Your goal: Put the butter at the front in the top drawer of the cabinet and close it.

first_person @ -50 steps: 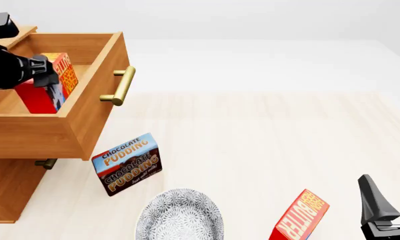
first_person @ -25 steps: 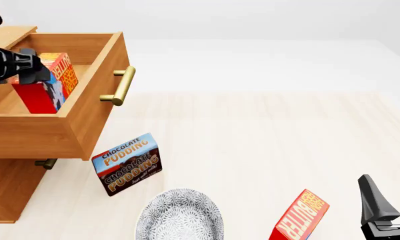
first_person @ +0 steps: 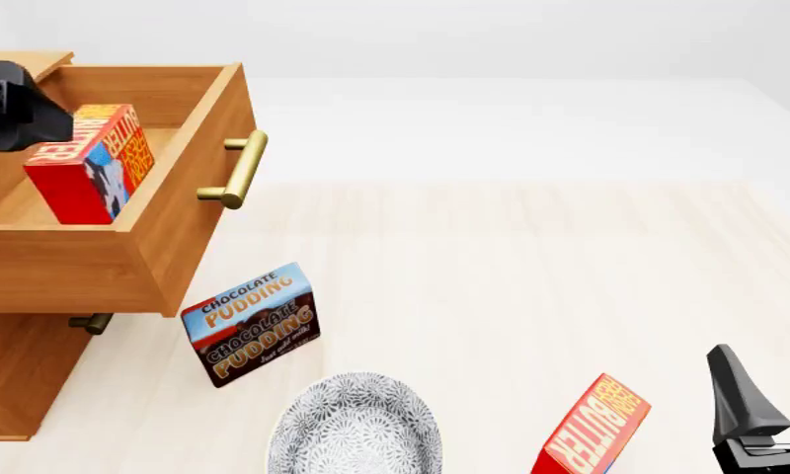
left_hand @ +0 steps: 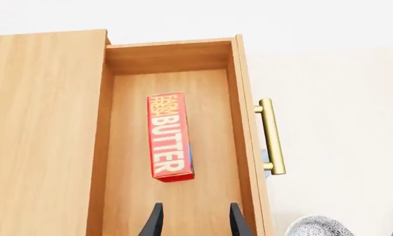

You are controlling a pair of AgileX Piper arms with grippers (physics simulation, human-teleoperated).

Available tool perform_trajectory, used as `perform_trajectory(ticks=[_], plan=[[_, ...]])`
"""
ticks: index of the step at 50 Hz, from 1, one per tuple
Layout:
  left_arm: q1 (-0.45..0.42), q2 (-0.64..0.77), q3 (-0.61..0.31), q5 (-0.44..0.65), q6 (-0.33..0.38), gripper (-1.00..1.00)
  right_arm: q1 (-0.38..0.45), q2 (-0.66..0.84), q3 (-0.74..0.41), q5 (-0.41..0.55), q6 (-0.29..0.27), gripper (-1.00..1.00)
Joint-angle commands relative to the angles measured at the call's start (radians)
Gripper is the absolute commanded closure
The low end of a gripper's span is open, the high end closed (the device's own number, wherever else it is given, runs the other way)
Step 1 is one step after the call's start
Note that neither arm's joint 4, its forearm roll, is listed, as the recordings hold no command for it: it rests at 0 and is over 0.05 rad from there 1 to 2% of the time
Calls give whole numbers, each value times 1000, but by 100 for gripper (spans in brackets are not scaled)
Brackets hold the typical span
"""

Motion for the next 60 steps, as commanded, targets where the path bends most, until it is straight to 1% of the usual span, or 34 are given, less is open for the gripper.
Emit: perform_trajectory(ticks=[1,5,9,15,19,23,26,27,31,34,38,39,41,42,44,50,53,55,57,60], plan=[[-76,-15,-86,57,52,-100,0,-1,1,-1,0,-100],[-100,-12,-123,68,68,-100,0,-1,1,-1,0,-100],[-132,3,-137,62,76,-100,0,-1,1,-1,0,-100],[-193,41,-146,27,84,-100,0,-1,1,-1,0,-100],[-252,84,-148,-8,93,-100,0,-1,1,-1,0,-100],[-289,116,-157,-30,93,-100,0,-1,1,0,0,-100],[-305,131,-161,-44,111,-100,0,-1,1,-1,0,-100],[-326,145,-173,-47,106,-100,0,-1,1,0,0,-100],[-329,159,-197,-50,130,-100,0,-1,1,-1,0,-100],[-385,200,-227,-70,124,-100,0,-1,1,-1,0,-100],[-415,231,-246,-88,124,-100,0,-2,1,0,0,-100],[-439,252,-262,-96,115,-100,0,-2,1,0,0,-100],[-452,271,-261,-105,114,-100,0,-1,1,-1,0,-100],[-475,291,-270,-114,103,-100,0,-1,1,-1,0,-100],[-489,308,-273,-122,100,-100,0,-1,1,-1,0,-100],[-527,359,-320,-129,91,-100,0,0,1,-3,0,-100],[-559,405,-358,-136,71,-100,0,1,1,-3,0,-100],[-568,426,-364,-144,70,-100,0,1,1,-3,0,-100],[-600,458,-382,-152,53,-100,0,2,1,-4,0,-100],[-627,495,-392,-171,32,-100,0,2,1,-4,0,-100]])
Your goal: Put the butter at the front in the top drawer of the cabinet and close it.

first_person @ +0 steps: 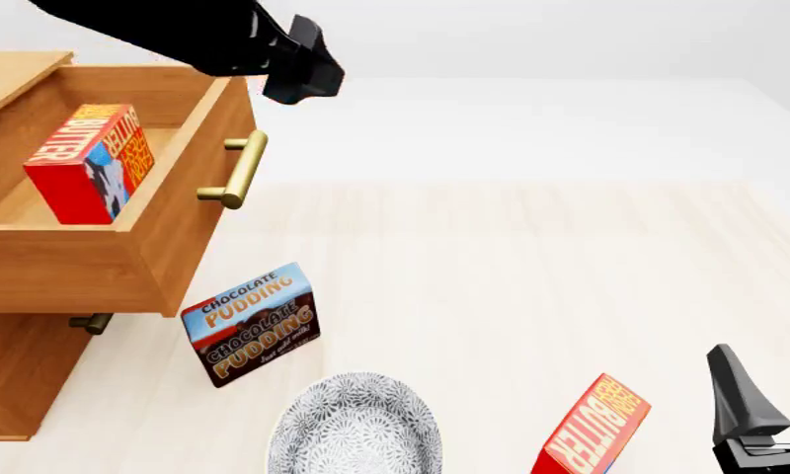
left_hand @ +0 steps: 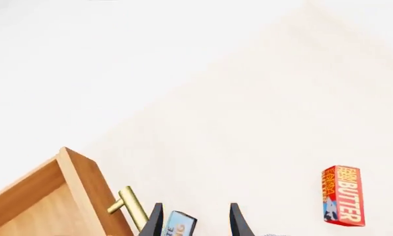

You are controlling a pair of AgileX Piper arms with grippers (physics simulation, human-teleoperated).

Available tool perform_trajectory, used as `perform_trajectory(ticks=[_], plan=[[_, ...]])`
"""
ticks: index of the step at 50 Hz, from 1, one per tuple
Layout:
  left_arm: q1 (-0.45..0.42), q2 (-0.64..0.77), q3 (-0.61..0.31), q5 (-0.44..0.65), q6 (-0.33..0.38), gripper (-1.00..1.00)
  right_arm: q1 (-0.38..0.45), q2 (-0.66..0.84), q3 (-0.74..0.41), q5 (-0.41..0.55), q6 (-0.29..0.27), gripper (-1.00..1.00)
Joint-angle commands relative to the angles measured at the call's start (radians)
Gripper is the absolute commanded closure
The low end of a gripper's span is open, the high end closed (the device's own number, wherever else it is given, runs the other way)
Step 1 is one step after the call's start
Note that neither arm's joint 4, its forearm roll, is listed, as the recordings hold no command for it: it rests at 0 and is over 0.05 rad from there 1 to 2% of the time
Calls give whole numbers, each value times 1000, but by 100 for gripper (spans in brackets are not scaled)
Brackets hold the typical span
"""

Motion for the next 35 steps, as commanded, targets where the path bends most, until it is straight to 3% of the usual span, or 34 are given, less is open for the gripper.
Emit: perform_trajectory(ticks=[1,6,19,21,24,35], plan=[[-107,136,-68,-49,-54,-100,0,1,1,-2,0,-100],[-132,188,-68,-80,-85,-100,0,1,1,-2,0,-100],[-88,221,36,-219,-153,-100,0,-2,1,1,0,-100],[-55,205,62,-245,-129,-100,0,-3,1,1,0,-100],[-89,232,63,-270,-167,-100,0,-3,1,2,0,-100],[-63,258,131,-353,-207,-100,0,-4,1,3,0,-100]])
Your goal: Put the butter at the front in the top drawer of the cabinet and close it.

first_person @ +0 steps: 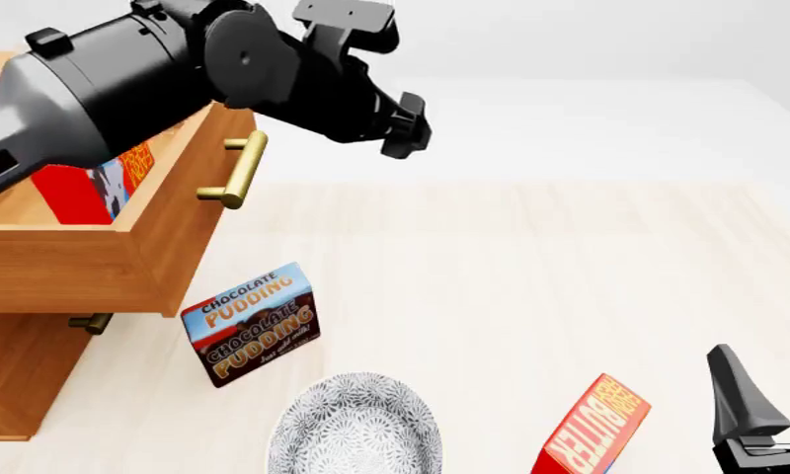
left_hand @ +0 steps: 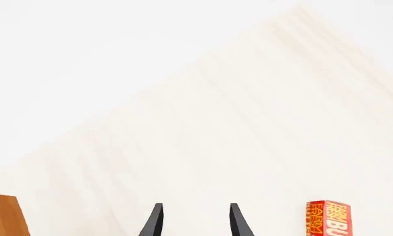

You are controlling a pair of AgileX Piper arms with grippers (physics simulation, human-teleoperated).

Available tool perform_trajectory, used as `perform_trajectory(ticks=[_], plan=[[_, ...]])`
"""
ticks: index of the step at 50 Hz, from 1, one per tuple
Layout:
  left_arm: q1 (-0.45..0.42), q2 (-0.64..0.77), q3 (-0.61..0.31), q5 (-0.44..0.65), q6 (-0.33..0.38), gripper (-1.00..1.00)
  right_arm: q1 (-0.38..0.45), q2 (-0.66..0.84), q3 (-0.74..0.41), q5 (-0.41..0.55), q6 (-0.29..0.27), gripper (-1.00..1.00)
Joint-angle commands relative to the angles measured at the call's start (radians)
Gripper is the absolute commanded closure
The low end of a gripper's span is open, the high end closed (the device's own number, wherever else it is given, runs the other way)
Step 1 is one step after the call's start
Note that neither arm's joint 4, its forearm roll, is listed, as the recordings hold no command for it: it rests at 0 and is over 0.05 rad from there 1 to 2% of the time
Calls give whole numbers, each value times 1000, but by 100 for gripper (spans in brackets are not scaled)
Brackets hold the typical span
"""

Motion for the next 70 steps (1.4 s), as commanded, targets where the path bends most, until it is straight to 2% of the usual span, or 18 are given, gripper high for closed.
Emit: perform_trajectory(ticks=[1,29,39,41,70], plan=[[14,36,65,-90,-49,-100,0,-2,1,1,0,-100],[142,18,244,-220,-97,-100,0,-2,1,1,0,-100],[170,16,271,-233,-101,-100,0,-2,1,1,0,-100],[163,23,277,-239,-119,-100,0,-2,1,1,0,-100],[294,-77,393,-248,-95,-100,0,-2,1,1,0,-100]])
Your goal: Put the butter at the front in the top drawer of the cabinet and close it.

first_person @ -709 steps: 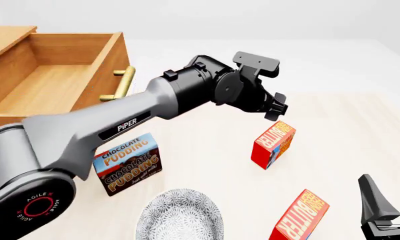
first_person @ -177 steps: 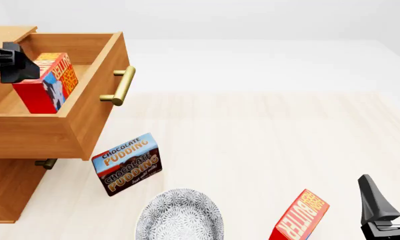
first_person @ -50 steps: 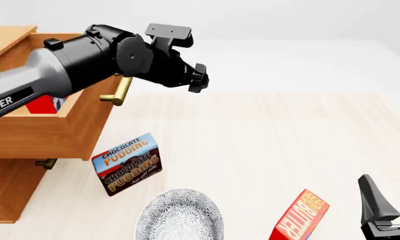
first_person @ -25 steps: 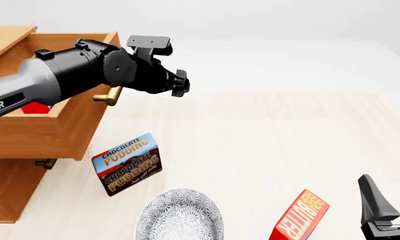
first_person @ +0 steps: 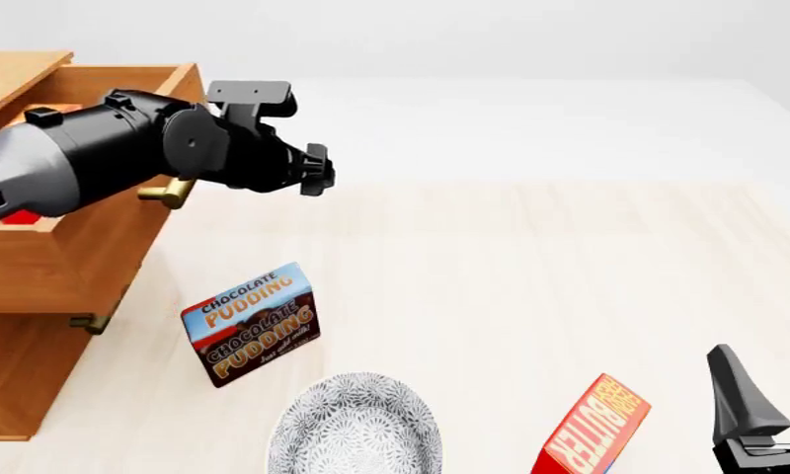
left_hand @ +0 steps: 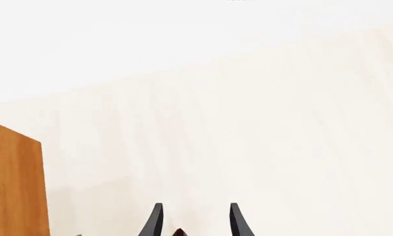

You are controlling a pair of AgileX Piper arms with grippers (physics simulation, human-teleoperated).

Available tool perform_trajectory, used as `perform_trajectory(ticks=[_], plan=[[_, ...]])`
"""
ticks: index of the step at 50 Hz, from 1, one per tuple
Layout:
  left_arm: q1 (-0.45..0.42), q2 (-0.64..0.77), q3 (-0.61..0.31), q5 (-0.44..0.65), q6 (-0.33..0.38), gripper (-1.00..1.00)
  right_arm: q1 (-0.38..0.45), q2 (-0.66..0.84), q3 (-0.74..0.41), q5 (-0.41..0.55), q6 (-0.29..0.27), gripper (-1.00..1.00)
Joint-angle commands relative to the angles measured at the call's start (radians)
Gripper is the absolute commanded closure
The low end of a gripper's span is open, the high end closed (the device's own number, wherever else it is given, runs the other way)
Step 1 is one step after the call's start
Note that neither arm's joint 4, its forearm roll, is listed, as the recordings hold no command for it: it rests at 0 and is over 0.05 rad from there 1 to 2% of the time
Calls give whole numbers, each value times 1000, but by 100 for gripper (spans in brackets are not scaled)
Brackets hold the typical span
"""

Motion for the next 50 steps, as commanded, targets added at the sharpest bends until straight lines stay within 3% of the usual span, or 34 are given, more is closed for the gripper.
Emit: perform_trajectory(ticks=[1,50], plan=[[50,-44,48,-1,10,-100,0,-1,1,-1,0,-100],[268,-184,195,-17,49,-100,0,-1,1,-1,0,-100]])
